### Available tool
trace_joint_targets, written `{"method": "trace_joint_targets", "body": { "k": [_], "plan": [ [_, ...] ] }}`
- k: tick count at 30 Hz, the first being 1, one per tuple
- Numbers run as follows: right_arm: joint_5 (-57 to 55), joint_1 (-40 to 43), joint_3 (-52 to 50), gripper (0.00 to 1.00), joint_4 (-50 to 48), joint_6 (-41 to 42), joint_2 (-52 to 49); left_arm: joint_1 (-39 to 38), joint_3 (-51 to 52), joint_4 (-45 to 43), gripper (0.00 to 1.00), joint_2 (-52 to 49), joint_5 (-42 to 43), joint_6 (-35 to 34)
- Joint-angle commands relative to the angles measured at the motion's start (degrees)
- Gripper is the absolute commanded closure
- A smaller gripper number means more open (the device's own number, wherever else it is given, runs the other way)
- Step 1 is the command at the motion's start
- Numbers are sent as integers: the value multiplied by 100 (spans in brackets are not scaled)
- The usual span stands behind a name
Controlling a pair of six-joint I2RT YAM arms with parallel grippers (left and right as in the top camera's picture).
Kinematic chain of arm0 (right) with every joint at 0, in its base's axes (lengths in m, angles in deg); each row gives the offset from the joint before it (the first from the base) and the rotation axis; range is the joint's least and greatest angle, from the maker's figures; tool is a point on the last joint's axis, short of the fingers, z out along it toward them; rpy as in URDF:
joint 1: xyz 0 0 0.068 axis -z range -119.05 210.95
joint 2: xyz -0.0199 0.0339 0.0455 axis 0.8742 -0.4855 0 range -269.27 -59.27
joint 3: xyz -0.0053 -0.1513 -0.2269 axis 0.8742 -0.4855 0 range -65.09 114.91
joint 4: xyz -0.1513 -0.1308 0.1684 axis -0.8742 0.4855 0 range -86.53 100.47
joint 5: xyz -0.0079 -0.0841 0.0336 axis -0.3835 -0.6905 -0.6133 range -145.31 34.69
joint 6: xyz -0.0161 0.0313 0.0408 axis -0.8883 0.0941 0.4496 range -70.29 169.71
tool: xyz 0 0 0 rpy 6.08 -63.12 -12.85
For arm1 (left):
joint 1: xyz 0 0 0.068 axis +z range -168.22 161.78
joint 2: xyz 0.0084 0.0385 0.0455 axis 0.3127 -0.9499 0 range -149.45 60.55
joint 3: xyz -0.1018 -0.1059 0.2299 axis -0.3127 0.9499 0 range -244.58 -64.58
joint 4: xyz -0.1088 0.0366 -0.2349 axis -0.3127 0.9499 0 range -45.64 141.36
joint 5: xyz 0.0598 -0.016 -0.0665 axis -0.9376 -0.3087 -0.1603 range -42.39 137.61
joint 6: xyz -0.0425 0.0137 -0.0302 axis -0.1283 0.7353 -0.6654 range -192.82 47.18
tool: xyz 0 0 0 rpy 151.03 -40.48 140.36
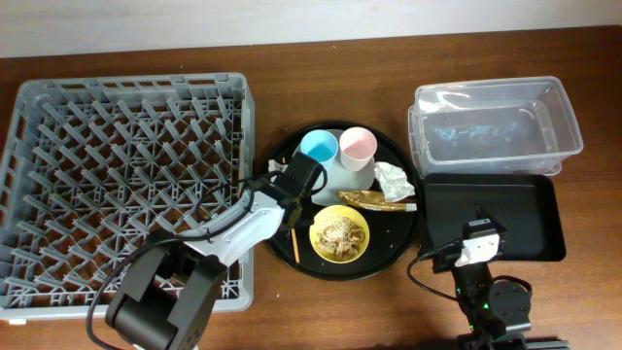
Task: Sort waste into correct bins and load items into the dishwasher rack
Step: 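Carry the chopstick with the left gripper and insert it into the rack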
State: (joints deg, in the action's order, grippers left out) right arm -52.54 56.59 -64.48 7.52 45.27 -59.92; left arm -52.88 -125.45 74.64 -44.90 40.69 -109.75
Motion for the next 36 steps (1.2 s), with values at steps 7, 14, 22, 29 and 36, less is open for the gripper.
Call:
{"method": "trace_joint_targets", "body": {
  "k": [7, 14, 22, 29, 36],
  "plan": [
    [-46, 31, -28, 1, 26, 44, 28, 39, -575, 280, 99, 686, 98, 369],
    [-46, 31, -28, 1, 26, 44, 28, 70, -798, 1912, 99, 2743, -2485, 706],
    [-46, 31, -28, 1, 26, 44, 28, 551, -579, 2444, 100, 2498, -2264, 1480],
    [-46, 31, -28, 1, 26, 44, 28, 737, -577, 2120, 100, 1150, -1790, 2072],
    [-46, 31, -28, 1, 26, 44, 28, 940, -577, 2083, 100, 796, -1790, 2026]
  ]
}}
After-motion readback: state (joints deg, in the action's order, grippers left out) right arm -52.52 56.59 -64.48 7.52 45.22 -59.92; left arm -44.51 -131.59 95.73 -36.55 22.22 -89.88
